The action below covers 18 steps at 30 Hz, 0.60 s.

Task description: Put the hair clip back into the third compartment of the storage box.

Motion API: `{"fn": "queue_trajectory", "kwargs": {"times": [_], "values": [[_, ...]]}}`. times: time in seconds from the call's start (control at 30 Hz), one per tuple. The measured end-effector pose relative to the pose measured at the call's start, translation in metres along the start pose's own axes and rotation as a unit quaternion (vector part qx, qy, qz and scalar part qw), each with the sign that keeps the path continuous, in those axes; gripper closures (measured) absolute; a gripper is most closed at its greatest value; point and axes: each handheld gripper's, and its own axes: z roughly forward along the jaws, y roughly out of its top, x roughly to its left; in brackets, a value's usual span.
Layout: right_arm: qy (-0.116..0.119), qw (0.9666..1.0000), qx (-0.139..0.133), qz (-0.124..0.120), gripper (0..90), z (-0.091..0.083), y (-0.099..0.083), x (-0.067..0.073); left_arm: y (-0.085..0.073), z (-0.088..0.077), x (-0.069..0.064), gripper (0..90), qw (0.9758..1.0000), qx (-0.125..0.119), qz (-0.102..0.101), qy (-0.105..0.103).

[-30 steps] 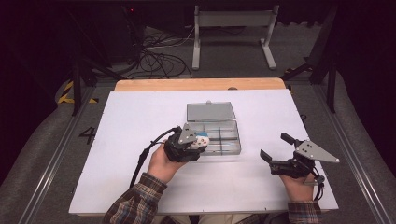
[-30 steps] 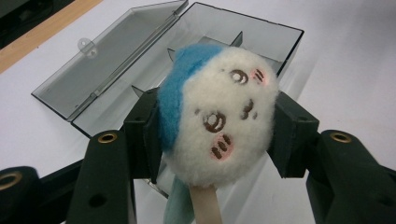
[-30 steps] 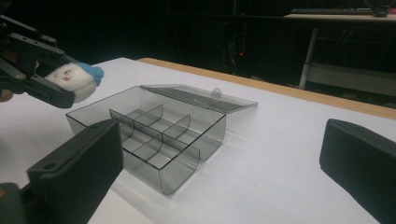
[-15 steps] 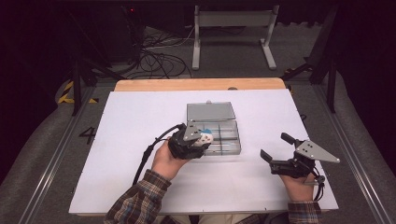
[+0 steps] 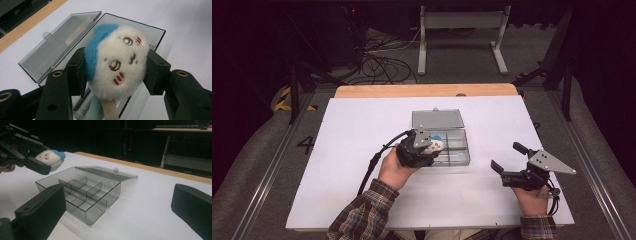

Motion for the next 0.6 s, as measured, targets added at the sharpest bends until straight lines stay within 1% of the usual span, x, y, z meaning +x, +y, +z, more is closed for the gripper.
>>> {"fn": "queue_trajectory", "kwargs": {"times": [0.1, 0.13, 0.27, 0.43, 0.6], "values": [[0.0, 1.0, 0.0, 0.0, 0.1, 0.0, 0.0, 0.0, 0.003, 0.003, 0.001, 45.1, 1.0, 0.003, 0.002, -0.001], [-0.001, 1.0, 0.0, 0.0, 0.1, 0.0, 0.0, 0.0, 0.003, 0.004, 0.0, 45.1, 1.0, 0.003, -0.001, -0.001], [-0.001, 1.0, -0.001, 0.001, 0.1, -0.001, 0.0, -0.001, 0.008, 0.007, 0.001, 45.1, 1.0, 0.007, 0.004, -0.001], [-0.002, 1.0, -0.002, 0.001, 0.1, -0.001, 0.0, -0.001, 0.011, 0.01, 0.002, 45.1, 1.0, 0.007, 0.002, 0.003], [-0.005, 1.0, -0.006, -0.002, 0.1, -0.001, 0.0, 0.0, 0.014, 0.014, 0.004, 45.1, 0.9999, 0.011, -0.002, 0.0]]}}
